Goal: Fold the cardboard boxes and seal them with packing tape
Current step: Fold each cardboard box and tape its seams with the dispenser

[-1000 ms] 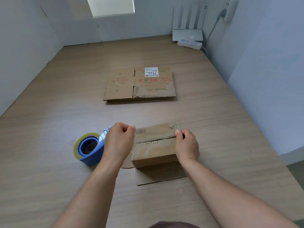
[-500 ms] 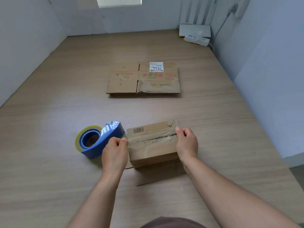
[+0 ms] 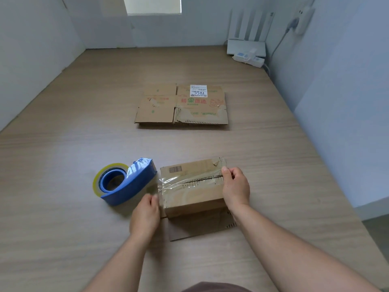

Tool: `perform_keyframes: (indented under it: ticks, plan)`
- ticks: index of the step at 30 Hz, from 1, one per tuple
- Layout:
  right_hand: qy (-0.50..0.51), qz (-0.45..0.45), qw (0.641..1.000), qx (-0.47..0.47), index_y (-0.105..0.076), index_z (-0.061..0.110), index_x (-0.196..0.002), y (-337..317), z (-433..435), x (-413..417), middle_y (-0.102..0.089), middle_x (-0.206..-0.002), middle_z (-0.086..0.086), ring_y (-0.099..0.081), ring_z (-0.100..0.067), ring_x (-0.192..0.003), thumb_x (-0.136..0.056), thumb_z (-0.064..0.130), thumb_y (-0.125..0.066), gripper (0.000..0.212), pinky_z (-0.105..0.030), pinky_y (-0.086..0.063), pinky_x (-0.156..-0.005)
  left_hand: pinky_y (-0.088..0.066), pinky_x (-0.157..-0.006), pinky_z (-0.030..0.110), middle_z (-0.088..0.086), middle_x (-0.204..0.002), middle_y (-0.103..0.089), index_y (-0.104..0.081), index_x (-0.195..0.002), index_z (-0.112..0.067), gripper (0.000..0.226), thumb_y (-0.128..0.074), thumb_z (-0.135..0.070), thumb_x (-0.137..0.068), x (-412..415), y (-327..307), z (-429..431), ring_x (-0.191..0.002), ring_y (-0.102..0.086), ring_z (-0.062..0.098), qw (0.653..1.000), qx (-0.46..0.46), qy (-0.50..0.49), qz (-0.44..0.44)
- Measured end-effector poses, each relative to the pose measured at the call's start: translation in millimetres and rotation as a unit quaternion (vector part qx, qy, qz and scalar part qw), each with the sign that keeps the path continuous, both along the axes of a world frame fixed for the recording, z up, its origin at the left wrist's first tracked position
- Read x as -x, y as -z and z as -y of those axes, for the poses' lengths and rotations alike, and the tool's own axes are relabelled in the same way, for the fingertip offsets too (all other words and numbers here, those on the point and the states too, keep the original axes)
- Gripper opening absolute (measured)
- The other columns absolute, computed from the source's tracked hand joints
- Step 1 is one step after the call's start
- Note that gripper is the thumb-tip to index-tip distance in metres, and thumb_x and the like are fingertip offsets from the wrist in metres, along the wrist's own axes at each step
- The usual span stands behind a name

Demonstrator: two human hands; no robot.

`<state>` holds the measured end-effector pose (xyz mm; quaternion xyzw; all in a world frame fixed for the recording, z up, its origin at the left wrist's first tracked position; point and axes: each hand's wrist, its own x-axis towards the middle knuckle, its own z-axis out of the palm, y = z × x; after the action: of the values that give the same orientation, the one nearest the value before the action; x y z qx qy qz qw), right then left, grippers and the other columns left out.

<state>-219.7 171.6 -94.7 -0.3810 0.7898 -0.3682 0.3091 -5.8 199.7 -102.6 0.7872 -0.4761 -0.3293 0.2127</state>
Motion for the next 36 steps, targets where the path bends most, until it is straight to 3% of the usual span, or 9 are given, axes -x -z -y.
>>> perform_keyframes:
  ticks: [4,7,10,15,19,23,29,33,36]
  plan:
    - [-0.004,-0.013,1.0,-0.007,-0.053,0.017,-0.086,0,1,0,-0.061,-0.097,-0.008,-0.054,-0.025,-0.087,-0.097,0.038,-0.045,0.025,-0.034,-0.04,-0.074,-0.042,-0.084,0.036,0.001,-0.104,-0.062,-0.056,-0.104,-0.013,0.026,-0.037,-0.03,-0.101,5,-12,-8,-0.101,-0.056,0.024,0.989,0.112,-0.066,-0.075]
    - [-0.002,-0.022,1.0,-0.013,-0.051,0.018,-0.087,-1,2,-3,-0.061,-0.099,-0.008,-0.055,-0.027,-0.09,-0.098,0.038,-0.044,0.024,-0.037,-0.043,-0.078,-0.019,-0.111,0.023,-0.01,-0.145,-0.033,-0.027,-0.149,-0.012,0.055,-0.033,-0.038,-0.101,33,-31,-1,-0.138,-0.028,0.01,0.982,0.148,0.066,-0.1]
    - [-0.002,-0.028,0.999,-0.019,-0.05,0.019,-0.088,-1,2,-4,-0.06,-0.1,-0.008,-0.055,-0.028,-0.092,-0.098,0.04,-0.042,0.024,-0.038,-0.044,-0.08,0.004,-0.113,0.019,0.0,-0.161,0.005,0.001,-0.153,-0.008,0.066,-0.024,-0.041,-0.102,47,-29,11,-0.147,0.004,0.009,0.986,0.1,0.128,-0.038]
    - [-0.017,-0.045,0.999,-0.018,-0.05,0.018,-0.092,-1,0,-4,-0.058,-0.102,-0.008,-0.054,-0.028,-0.096,-0.099,0.04,-0.039,0.027,-0.037,-0.043,-0.079,-0.006,-0.112,0.021,0.001,-0.162,-0.003,-0.005,-0.154,-0.012,0.059,-0.024,-0.036,-0.103,43,-25,17,-0.148,-0.006,0.012,0.991,0.079,0.079,-0.079]
    - [-0.023,-0.051,0.998,-0.016,-0.054,0.013,-0.097,0,0,-3,-0.058,-0.104,-0.01,-0.054,-0.03,-0.098,-0.099,0.039,-0.039,0.031,-0.038,-0.044,-0.081,-0.04,-0.097,0.038,0.011,-0.126,-0.058,-0.056,-0.12,-0.011,0.036,-0.028,-0.026,-0.103,25,-29,26,-0.121,-0.051,0.031,0.98,0.061,-0.059,-0.18]
    - [-0.026,-0.053,0.998,-0.015,-0.055,0.011,-0.097,0,1,-4,-0.058,-0.104,-0.01,-0.054,-0.03,-0.098,-0.1,0.038,-0.039,0.031,-0.039,-0.043,-0.082,-0.05,-0.05,0.025,0.006,-0.082,-0.07,-0.058,-0.094,-0.018,0.027,-0.034,-0.028,-0.103,9,-38,24,-0.065,-0.066,0.014,0.926,0.02,-0.196,-0.322]
    - [-0.026,-0.055,0.998,-0.019,-0.052,0.015,-0.093,0,1,-4,-0.058,-0.102,-0.009,-0.053,-0.029,-0.096,-0.1,0.039,-0.039,0.029,-0.038,-0.042,-0.081,-0.047,-0.065,0.027,0.003,-0.086,-0.063,-0.061,-0.099,-0.01,0.019,-0.053,-0.027,-0.097,1,-39,25,-0.074,-0.057,0.014,0.947,-0.007,-0.111,-0.301]
    - [-0.026,-0.06,0.998,-0.014,-0.052,0.015,-0.093,0,1,-5,-0.058,-0.102,-0.009,-0.054,-0.029,-0.096,-0.1,0.039,-0.039,0.029,-0.037,-0.042,-0.08,-0.043,-0.095,0.044,0.015,-0.129,-0.054,-0.051,-0.121,-0.008,0.036,-0.042,-0.035,-0.099,18,-40,28,-0.112,-0.053,0.027,0.994,0.088,-0.018,-0.066]
    - [-0.03,-0.067,0.997,-0.007,-0.051,0.015,-0.091,-1,0,-5,-0.059,-0.101,-0.009,-0.054,-0.029,-0.097,-0.1,0.039,-0.038,0.029,-0.038,-0.043,-0.081,-0.024,-0.113,0.039,0.013,-0.159,-0.018,-0.005,-0.153,-0.007,0.068,-0.034,-0.039,-0.101,39,-31,27,-0.143,-0.024,0.029,0.995,0.031,0.081,-0.04]
